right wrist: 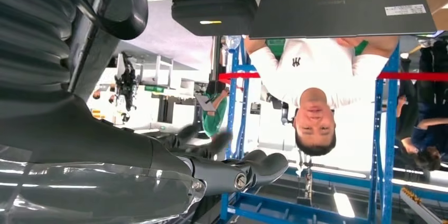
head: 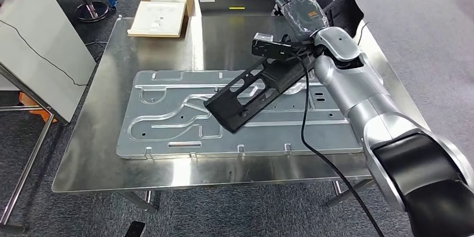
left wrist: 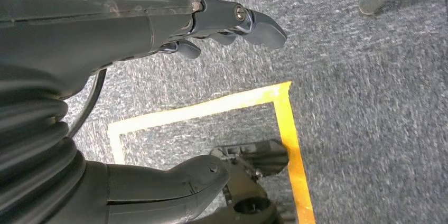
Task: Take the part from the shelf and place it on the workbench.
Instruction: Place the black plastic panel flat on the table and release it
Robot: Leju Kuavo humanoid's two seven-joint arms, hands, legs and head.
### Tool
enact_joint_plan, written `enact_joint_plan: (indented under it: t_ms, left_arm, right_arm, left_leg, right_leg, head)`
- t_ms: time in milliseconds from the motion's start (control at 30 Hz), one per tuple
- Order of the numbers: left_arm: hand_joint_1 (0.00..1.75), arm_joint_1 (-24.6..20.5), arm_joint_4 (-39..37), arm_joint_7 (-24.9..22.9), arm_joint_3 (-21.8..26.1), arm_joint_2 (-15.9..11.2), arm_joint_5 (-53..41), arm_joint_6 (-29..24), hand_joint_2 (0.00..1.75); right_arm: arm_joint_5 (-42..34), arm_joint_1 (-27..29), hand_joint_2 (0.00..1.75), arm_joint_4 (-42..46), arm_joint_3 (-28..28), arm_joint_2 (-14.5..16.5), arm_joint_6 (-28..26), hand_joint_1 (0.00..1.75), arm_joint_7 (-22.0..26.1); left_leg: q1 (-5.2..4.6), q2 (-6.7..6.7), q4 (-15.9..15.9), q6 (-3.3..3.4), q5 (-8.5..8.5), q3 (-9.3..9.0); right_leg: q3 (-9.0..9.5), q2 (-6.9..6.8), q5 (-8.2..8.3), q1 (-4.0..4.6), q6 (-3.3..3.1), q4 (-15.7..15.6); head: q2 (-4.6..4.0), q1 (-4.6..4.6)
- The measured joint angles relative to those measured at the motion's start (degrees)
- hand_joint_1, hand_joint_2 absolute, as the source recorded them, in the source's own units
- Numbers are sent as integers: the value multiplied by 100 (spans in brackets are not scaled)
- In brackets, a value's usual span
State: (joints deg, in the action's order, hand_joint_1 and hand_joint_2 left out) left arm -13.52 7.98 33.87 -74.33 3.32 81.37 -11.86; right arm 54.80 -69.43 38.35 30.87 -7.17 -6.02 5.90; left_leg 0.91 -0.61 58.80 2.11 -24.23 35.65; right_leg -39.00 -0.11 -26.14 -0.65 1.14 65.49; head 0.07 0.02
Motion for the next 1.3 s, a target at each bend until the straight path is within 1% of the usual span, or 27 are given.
enact_joint_plan:
  t_ms: [33, 67, 133, 200, 233, 267, 333, 367, 400, 433, 467, 500, 567, 633, 733, 767, 800, 867, 900, 933, 967, 1000, 1033, 1100, 1167, 1233, 1300]
  left_arm:
    - [0, -3, 0, 2, 1, 3, 3, 4, 131]
    - [0, -3, 0, 3, 1, 7, 7, 6, 87]
    - [0, 0, 0, -7, 1, 11, 19, 10, 0]
    - [0, 3, 0, -38, 1, 5, 37, 1, 0]
    - [0, 3, 0, -56, 1, 2, 48, -8, 0]
    - [0, 7, 0, -71, 2, -1, 55, -20, 0]
    - [0, 18, 0, -91, 2, -2, 72, -38, 0]
    - [0, 26, 0, -97, 2, -3, 80, -45, 0]
    - [0, 33, 0, -99, 2, -5, 89, -50, 0]
    - [0, 37, 0, -100, 2, -8, 96, -56, 0]
    - [0, 40, 0, -100, 2, -12, 101, -61, 0]
    - [0, 39, 0, -99, 2, -17, 105, -65, 0]
    - [0, 33, 0, -96, 2, -25, 115, -71, 0]
    - [0, 30, 0, -87, 3, -28, 127, -74, 0]
    - [0, 29, 0, -73, 4, -23, 135, -78, 0]
    - [0, 24, 0, -68, 4, -21, 134, -78, 0]
    - [0, 20, 0, -65, 4, -19, 133, -80, 0]
    - [0, 22, 0, -63, 4, -20, 133, -85, 0]
    - [0, 28, 0, -63, 4, -20, 133, -90, 0]
    - [0, 33, 0, -62, 4, -20, 134, -95, 0]
    - [0, 35, 0, -60, 4, -20, 136, -100, 0]
    - [0, 35, 0, -56, 4, -19, 138, -106, 0]
    - [0, 31, 0, -51, 4, -17, 143, -113, 0]
    - [0, 24, 0, -39, 3, -13, 157, -122, 0]
    - [0, 22, 0, -32, 2, -11, 172, -132, 0]
    - [0, 16, 0, -30, 2, -12, 183, -151, 0]
    - [0, 5, 0, -29, 2, -13, 192, -164, 0]
  right_arm:
    - [-1, -15, 175, -2, 10, 7, 0, 0, 0]
    - [-1, -27, 175, -4, 18, 14, 0, 0, -1]
    - [-4, -42, 175, -16, 31, 28, 5, 0, -3]
    - [-12, -48, 175, -29, 43, 45, 14, 0, -4]
    - [-19, -56, 175, -33, 47, 56, 17, 0, -6]
    - [-29, -64, 175, -36, 52, 69, 18, 0, -7]
    - [-54, -71, 175, -46, 61, 84, 18, 0, -8]
    - [-64, -65, 175, -55, 68, 89, 16, 0, -7]
    - [-72, -58, 175, -63, 74, 90, 15, 0, -8]
    - [-75, -53, 175, -71, 79, 90, 12, 0, -9]
    - [-77, -51, 175, -75, 82, 90, 9, 0, -11]
    - [-78, -53, 175, -78, 84, 90, 6, 0, -15]
    - [-80, -59, 175, -79, 84, 89, -5, 0, -23]
    - [-87, -67, 175, -81, 85, 89, -15, 0, -35]
    - [-94, -76, 175, -81, 90, 87, -20, 0, -55]
    - [-94, -83, 175, -81, 93, 86, -21, 0, -58]
    - [-94, -91, 175, -82, 97, 84, -22, 0, -65]
    - [-95, -90, 175, -95, 104, 74, -23, 0, -83]
    - [-96, -80, 175, -106, 106, 70, -24, 0, -98]
    - [-95, -69, 175, -119, 109, 67, -28, 0, -116]
    - [-92, -63, 175, -128, 111, 66, -39, 0, -141]
    - [-85, -66, 175, -136, 113, 61, -57, 0, -180]
    - [-86, -77, 175, -140, 114, 54, -71, 0, -222]
    - [-241, -107, 175, -153, 100, 42, -31, 0, -229]
    - [-383, -86, 175, -167, 34, 39, -174, 0, -261]
    - [-204, -55, 175, -173, -20, 39, -528, 0, -482]
    - [-99, -69, 175, -185, -34, 36, -679, 0, -580]
  left_leg:
    - [-7, -1, 4, -22, -8, -1]
    - [-11, 1, 5, -49, -11, 6]
    - [-18, 5, 0, -112, -10, 19]
    - [-16, 13, 50, -170, -69, 37]
    - [-17, 17, 191, -195, -169, 94]
    - [-14, 21, 458, -214, -325, 207]
    - [-10, 25, 1209, -245, -661, 548]
    - [-7, 26, 1494, -257, -738, 689]
    - [-7, 26, 1611, -264, -725, 756]
    - [-7, 27, 1538, -265, -625, 730]
    - [-7, 28, 1326, -261, -478, 634]
    - [-6, 30, 994, -251, -302, 472]
    - [-14, 30, 355, -212, -93, 154]
    - [-29, 26, 65, -165, -56, 11]
    - [-18, 31, 6, -71, -18, -12]
    - [-6, 36, -19, -34, 1, -21]
    - [9, 42, -42, -5, 18, -28]
    - [11, 45, -48, 18, 27, -23]
    - [10, 44, -47, 19, 27, -21]
    - [10, 43, -46, 18, 26, -20]
    - [10, 41, -44, 16, 25, -23]
    - [10, 39, -43, 11, 22, -30]
    - [10, 37, -42, 2, 17, -37]
    - [-5, 32, -35, -45, 11, -34]
    - [-11, 30, -40, -111, 15, -27]
    - [-14, 30, -31, -176, -11, -25]
    - [-17, 32, 271, -229, -219, 107]
  right_leg:
    - [161, 1, 128, 18, -33, -351]
    - [252, 4, 181, 38, -60, -557]
    - [279, 11, 172, 70, -96, -656]
    - [305, 5, 193, 38, -154, -699]
    - [323, -1, 208, 20, -192, -727]
    - [340, -7, 217, 4, -221, -747]
    - [342, -7, 216, 13, -251, -745]
    - [341, -5, 211, 18, -255, -737]
    - [340, -4, 206, 21, -257, -726]
    - [339, -2, 198, 23, -255, -713]
    - [340, -1, 189, 23, -249, -699]
    - [342, 0, 176, 23, -239, -681]
    - [335, 5, 146, 38, -204, -639]
    - [320, 11, 135, 58, -155, -619]
    - [307, 12, 102, 55, -73, -593]
    - [265, 12, 18, 48, -45, -484]
    - [164, 12, -133, 38, -19, -243]
    - [-162, 11, -500, 13, 27, 487]
    - [-317, 11, -617, 0, 44, 813]
    - [-389, 11, -619, -7, 52, 949]
    - [-359, 10, -519, -11, 51, 879]
    - [-214, 10, -325, -13, 39, 579]
    - [-9, 10, -119, -9, 16, 149]
    - [320, 10, 120, 26, -39, -535]
    - [384, 17, 126, 62, -80, -687]
    - [401, 18, 151, 36, -136, -730]
    - [433, 5, 185, -2, -203, -791]
  head:
    - [0, 0]
    - [0, 0]
    - [0, -1]
    - [0, -1]
    - [0, -2]
    - [0, -3]
    - [1, -4]
    - [1, -4]
    - [1, -4]
    - [0, -4]
    - [0, -4]
    - [0, -4]
    - [0, -3]
    - [0, -3]
    - [0, -2]
    - [0, -2]
    - [0, -1]
    - [0, -1]
    - [0, -1]
    - [0, -1]
    - [0, -1]
    - [0, -1]
    - [0, -1]
    - [0, -1]
    - [0, -2]
    - [0, -3]
    - [0, -5]
